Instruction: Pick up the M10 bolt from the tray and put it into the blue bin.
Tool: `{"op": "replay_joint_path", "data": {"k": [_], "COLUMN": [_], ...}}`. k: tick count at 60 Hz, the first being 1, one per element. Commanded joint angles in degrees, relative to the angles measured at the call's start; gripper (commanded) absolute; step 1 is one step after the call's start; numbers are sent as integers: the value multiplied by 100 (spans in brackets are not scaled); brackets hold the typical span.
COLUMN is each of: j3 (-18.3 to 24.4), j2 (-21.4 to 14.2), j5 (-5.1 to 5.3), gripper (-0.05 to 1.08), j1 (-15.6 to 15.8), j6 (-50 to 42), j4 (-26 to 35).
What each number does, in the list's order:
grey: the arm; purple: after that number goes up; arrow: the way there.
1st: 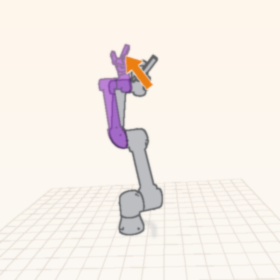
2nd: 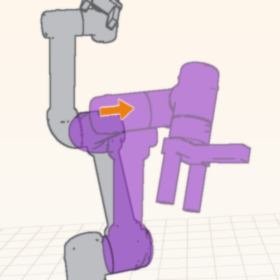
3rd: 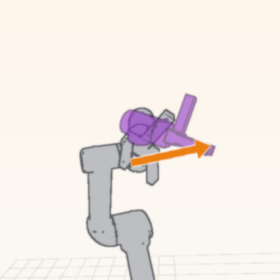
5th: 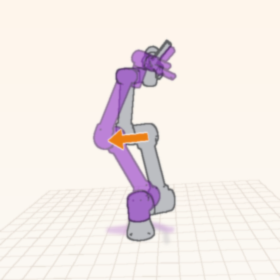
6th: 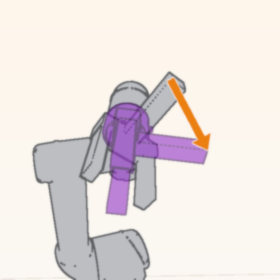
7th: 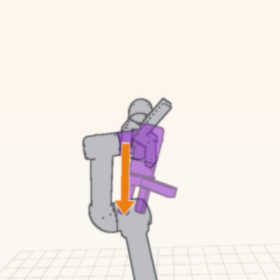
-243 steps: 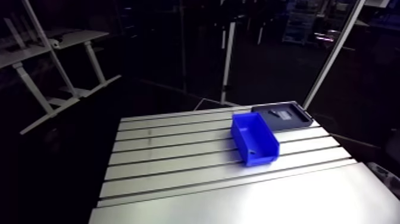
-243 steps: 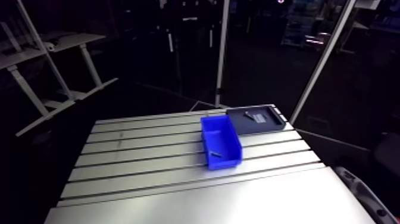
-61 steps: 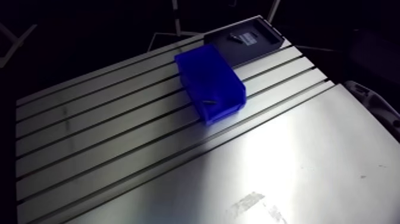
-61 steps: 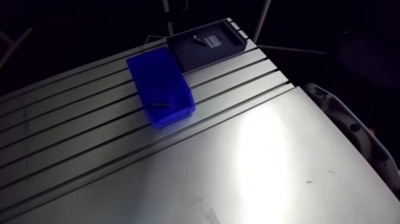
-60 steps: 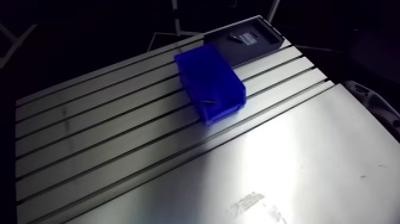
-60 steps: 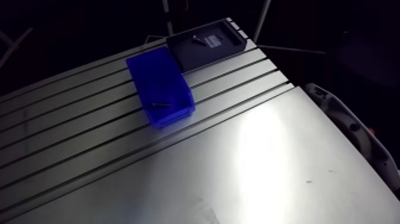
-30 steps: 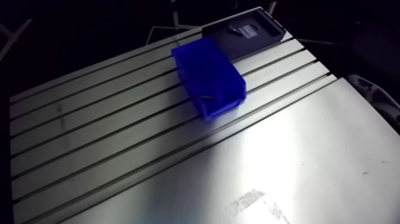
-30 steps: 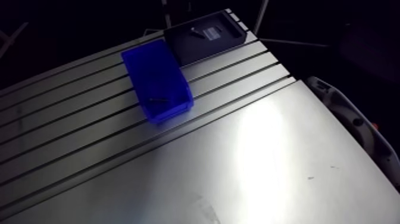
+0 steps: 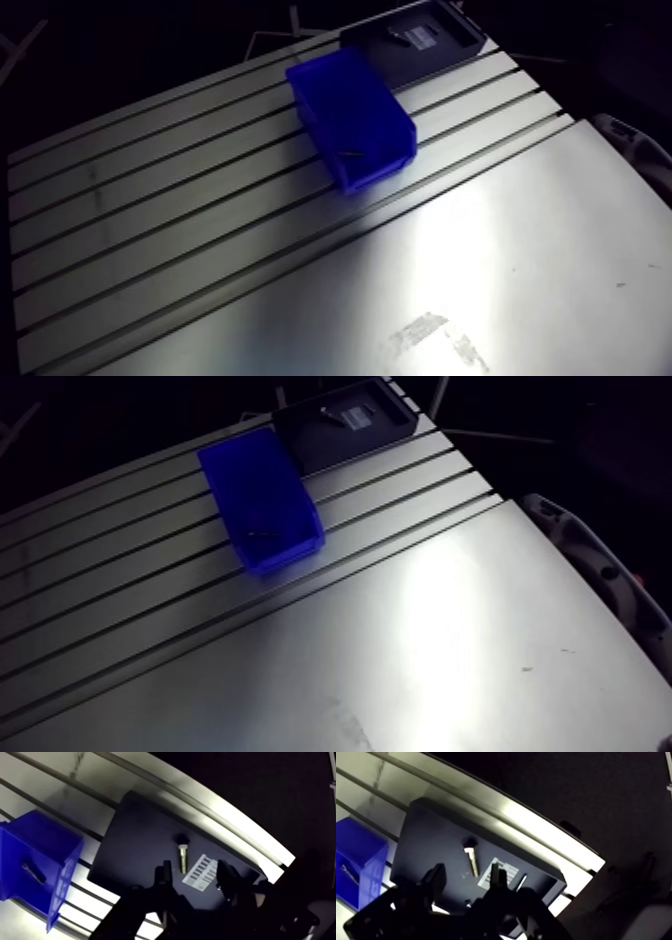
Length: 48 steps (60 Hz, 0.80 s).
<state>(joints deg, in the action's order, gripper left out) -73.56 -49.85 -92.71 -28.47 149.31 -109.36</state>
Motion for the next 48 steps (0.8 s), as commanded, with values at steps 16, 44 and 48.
{"op": "replay_joint_path", "data": {"k": [16, 44, 48], "j3": [-14, -239, -275], "j2": [95, 60, 53], "j5": [-23, -23, -23], "gripper": [43, 43, 43], "j1": [-2, 0, -1], "j6": [-2, -19, -19], "j4": [-73, -108, -108]}}
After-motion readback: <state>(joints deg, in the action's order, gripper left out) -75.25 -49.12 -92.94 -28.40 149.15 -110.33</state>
